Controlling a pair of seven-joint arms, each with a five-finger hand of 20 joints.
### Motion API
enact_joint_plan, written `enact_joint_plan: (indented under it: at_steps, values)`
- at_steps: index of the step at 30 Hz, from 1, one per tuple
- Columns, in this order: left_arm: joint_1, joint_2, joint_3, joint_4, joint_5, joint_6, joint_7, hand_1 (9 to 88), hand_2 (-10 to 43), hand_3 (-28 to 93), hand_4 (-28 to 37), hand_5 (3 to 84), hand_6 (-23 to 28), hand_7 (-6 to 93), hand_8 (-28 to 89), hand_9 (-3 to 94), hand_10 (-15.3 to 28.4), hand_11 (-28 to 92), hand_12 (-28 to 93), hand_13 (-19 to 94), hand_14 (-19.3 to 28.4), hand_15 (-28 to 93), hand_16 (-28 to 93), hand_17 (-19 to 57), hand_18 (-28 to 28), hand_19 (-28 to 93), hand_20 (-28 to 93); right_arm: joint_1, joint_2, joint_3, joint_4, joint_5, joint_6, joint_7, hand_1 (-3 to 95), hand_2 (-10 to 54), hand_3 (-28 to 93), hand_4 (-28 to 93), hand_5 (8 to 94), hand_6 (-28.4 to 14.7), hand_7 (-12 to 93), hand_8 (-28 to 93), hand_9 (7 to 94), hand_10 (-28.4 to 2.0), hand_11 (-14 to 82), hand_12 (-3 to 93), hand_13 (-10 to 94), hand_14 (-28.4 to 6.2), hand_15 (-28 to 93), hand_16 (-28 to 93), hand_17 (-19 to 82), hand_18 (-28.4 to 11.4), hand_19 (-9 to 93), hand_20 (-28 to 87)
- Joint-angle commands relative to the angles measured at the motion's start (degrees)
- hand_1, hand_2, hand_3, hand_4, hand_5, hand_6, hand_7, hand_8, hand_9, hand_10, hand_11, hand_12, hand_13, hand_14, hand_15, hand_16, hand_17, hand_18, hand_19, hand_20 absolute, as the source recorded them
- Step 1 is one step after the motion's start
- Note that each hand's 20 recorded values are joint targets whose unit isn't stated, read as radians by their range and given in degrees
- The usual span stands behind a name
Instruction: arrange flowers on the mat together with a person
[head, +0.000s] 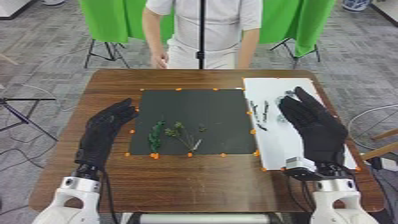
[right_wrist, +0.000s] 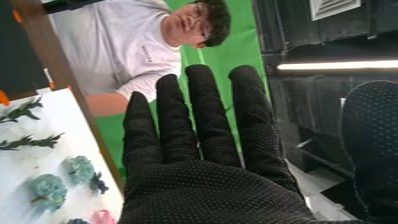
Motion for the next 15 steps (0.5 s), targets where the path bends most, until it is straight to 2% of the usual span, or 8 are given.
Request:
enact_joint_plan:
  at_steps: [1,5,8,11,15]
  values:
    - [-0.1,-0.22,0.17,0.44,0.65,-1.69,-1.06,26.3,-7.1,65,-17.4,46.3,3.1,12.9,-5,42.5,12.4,16,16,34,16.8,12,7,5.8,13.1,6,21,-0.2,-0.3,-0.7,0.5,-0.6,-0.5,2.0,9.3,5.2,79,-14,46.7,-0.8,9,-8,47.1,-15.4,5.7,12.3,34,-14.7,10,15,19,-13.1,2,28]
    - [-0.9,-0.24,0.51,0.92,0.60,-1.95,-1.03,26.3,-7.1,65,-17.4,46.3,3.1,12.9,-5,42.5,12.4,15,16,34,16.9,12,7,5.7,13.1,6,21,-0.2,-0.4,-0.7,0.5,-0.7,-0.1,2.1,9.7,5.8,78,-14,47.5,-1.0,9,-8,48.1,-15.4,5.9,12.4,35,-15.0,11,15,19,-13.4,3,28]
    - [-0.7,-0.15,0.30,0.81,0.66,-2.20,-1.06,26.3,-7.2,65,-17.4,46.2,3.0,12.9,-5,42.5,12.4,15,16,34,16.9,12,7,5.7,13.1,6,21,0.0,-0.1,-1.0,0.4,-0.4,0.7,3.0,9.8,5.9,78,-14,47.8,-1.0,9,-8,48.4,-15.5,5.9,12.5,36,-15.1,11,15,19,-13.4,3,28]
    - [-0.3,-0.26,0.08,0.69,0.48,-1.80,-1.34,26.4,-7.1,65,-17.5,46.2,3.0,12.8,-5,42.5,12.4,15,16,34,16.8,12,7,5.6,13.1,6,21,0.2,-0.1,-0.9,0.5,-0.9,0.2,2.9,9.9,6.1,78,-13,48.2,-1.3,9,-8,48.7,-15.6,6.1,12.7,36,-15.3,11,16,19,-13.5,3,28]
    - [-0.6,-0.31,0.17,0.90,0.44,-1.98,-1.41,26.5,-7.1,65,-17.5,46.3,3.0,12.8,-5,42.4,12.4,15,16,34,16.9,12,7,5.6,13.1,6,21,0.2,-0.1,-1.0,0.4,-0.3,1.4,3.2,10.0,6.3,78,-14,48.4,-1.3,9,-8,49.0,-15.6,6.0,12.7,37,-15.3,12,16,19,-13.6,4,28]
